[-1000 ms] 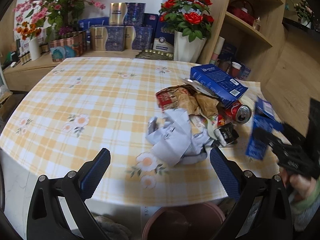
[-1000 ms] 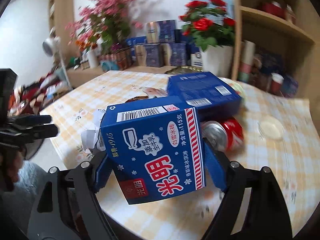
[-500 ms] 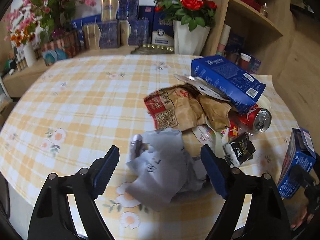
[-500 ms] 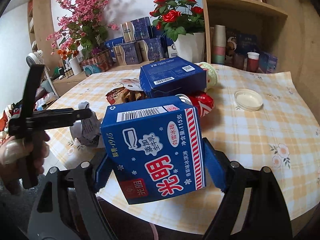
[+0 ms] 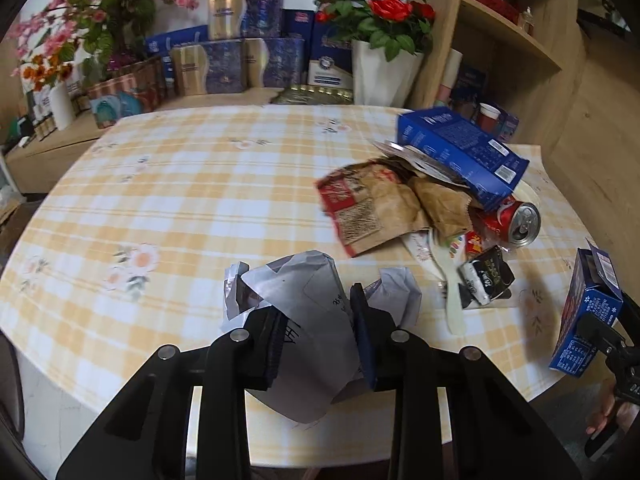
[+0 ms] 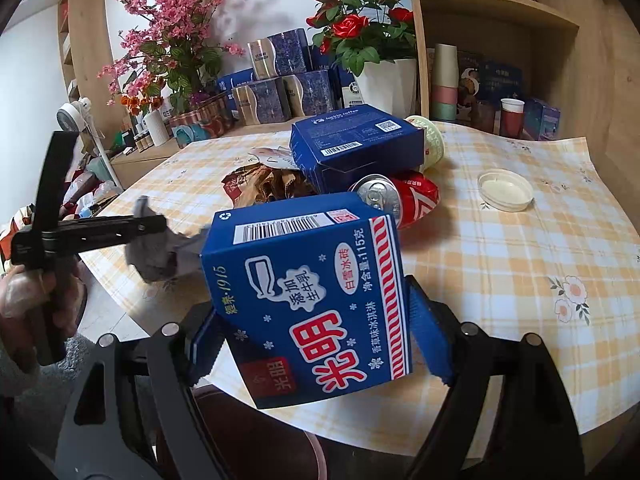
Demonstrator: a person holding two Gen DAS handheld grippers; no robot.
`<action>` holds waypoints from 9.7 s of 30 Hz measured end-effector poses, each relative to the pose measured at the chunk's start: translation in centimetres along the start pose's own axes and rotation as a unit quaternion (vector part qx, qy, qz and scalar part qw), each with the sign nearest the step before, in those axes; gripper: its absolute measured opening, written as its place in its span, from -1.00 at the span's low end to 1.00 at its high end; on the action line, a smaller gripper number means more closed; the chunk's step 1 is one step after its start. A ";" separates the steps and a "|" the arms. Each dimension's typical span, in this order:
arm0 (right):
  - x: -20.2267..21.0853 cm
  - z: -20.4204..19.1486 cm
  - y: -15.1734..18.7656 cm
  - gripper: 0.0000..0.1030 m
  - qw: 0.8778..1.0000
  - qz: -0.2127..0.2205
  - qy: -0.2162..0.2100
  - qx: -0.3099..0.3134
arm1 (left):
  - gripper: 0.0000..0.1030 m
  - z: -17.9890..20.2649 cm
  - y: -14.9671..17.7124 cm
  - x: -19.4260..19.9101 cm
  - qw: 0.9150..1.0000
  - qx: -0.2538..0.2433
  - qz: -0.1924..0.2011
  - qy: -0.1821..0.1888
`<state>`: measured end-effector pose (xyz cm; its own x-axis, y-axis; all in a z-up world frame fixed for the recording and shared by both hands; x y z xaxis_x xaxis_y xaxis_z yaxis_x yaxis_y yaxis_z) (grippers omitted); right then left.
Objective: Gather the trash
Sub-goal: 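Carry the milk carton with the right gripper while the left gripper grasps the crumpled white paper, then open the right gripper over the brown bin while the left gripper lowers the paper into it, then raise both tools from the bin back toward the table, then grasp the blue Luckin coffee box with the right gripper, then grasp the red soda can with the left gripper while the right gripper lifts the coffee box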
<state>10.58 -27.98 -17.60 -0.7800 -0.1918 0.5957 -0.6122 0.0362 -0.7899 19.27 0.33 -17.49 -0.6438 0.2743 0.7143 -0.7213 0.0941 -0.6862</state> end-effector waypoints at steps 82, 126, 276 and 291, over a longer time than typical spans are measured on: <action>-6.6 -6.5 19.0 0.70 0.943 -0.327 -0.035 0.054 | -0.40 1.6 14.4 8.3 0.998 0.011 -0.039 0.052; -1.3 -1.9 14.6 0.88 0.984 -0.167 0.051 -0.030 | 0.21 4.1 18.0 -0.1 0.975 0.001 -0.178 0.131; -10.1 14.1 -10.5 0.01 0.979 -0.158 0.124 0.039 | 0.30 13.2 -2.5 -8.3 0.978 0.004 -0.059 0.200; -8.5 15.8 -9.8 0.19 0.982 -0.124 0.134 0.052 | 0.10 15.1 -7.6 -15.9 0.976 0.149 -0.098 0.124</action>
<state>25.24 -42.17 -17.24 -0.6228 0.0837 0.7779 -0.7823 -0.0820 -0.6174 31.12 -19.18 -21.59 -0.4306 0.5061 0.7473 -0.8907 -0.1048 -0.4423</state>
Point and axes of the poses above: each gripper's, at about its wrist camera, not at the fingertips, and x roughly against the way its jaws point, z to its right, y to its underside, the point moved 1 cm from there along -x, roughly the way its jaws point, and after that the axes turned 4 degrees about y, right-handed, at the moved point
